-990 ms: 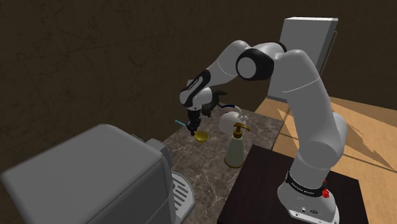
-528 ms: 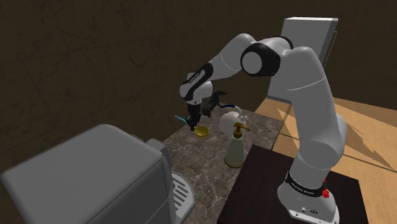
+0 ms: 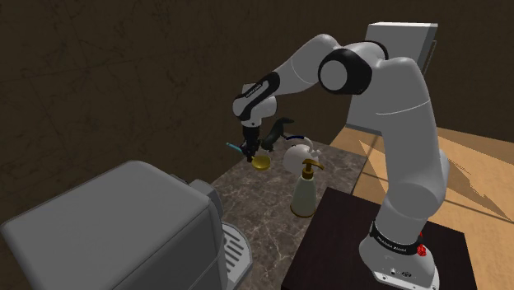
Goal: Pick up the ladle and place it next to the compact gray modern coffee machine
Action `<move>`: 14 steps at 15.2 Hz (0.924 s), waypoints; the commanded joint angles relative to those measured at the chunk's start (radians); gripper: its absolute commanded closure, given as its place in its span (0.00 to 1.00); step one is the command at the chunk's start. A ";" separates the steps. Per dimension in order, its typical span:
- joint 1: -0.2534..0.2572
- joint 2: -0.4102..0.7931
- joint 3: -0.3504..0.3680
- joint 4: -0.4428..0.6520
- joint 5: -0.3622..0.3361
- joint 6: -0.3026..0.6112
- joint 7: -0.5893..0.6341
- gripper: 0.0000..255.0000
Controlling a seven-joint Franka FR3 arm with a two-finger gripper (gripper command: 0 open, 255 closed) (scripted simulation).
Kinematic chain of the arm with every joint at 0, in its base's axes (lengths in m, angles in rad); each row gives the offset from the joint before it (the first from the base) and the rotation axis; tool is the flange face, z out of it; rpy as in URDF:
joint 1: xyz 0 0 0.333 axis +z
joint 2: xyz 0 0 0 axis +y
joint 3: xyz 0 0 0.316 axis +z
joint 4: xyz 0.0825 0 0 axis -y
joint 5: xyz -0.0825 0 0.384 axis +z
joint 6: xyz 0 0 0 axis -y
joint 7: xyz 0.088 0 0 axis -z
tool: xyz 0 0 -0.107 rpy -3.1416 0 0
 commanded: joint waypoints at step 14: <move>0.009 -0.111 -0.014 0.049 -0.034 -0.156 0.040 1.00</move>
